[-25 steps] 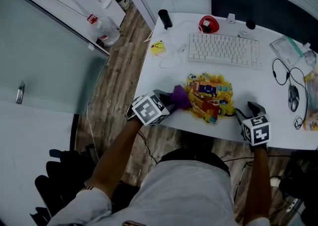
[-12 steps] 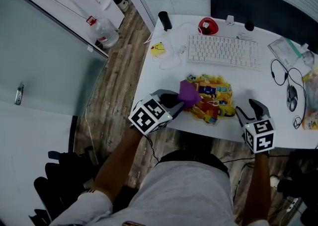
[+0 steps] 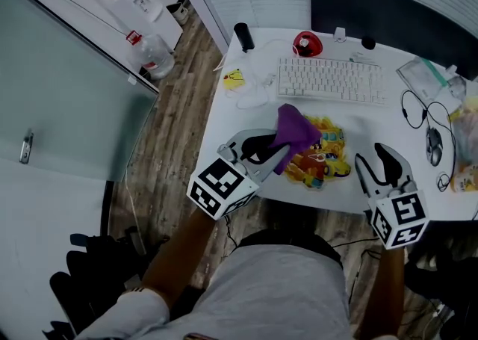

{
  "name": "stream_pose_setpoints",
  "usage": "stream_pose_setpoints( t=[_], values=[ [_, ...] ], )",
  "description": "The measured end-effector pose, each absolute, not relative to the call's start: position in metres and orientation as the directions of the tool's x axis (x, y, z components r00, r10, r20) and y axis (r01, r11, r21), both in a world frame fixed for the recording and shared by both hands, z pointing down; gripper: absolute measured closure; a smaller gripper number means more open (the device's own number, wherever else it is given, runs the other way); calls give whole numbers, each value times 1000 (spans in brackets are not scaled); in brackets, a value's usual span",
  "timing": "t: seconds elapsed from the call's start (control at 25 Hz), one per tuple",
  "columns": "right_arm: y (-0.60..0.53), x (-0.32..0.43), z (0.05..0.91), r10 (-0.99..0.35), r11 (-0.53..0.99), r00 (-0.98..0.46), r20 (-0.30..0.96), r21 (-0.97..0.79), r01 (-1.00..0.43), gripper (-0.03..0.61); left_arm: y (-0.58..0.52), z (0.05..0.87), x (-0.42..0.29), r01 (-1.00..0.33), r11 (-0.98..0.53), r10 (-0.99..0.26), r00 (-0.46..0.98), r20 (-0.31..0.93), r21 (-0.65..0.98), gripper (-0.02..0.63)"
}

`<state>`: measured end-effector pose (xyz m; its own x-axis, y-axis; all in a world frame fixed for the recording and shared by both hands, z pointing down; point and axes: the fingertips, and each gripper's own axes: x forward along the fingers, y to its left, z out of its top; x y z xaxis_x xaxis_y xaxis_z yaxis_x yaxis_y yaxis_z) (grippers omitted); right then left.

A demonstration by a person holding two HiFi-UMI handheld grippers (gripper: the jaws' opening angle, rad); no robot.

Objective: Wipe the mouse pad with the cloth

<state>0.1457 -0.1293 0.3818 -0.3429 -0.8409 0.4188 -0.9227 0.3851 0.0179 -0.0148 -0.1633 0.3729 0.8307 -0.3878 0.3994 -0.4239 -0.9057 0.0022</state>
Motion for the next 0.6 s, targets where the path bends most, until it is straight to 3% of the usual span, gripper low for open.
stream_pose_setpoints(
  t=[0.32,0.6],
  values=[
    [-118,107,304,-880,455,-438,183,58,-889,430,-146,297,2,-427,-904,-428,900,75,-29,535],
    [-103,86,262,-874,486,-485,23,75,-871,508,-129,255,6,-428,-903,-422,899,-115,-39,535]
  ],
)
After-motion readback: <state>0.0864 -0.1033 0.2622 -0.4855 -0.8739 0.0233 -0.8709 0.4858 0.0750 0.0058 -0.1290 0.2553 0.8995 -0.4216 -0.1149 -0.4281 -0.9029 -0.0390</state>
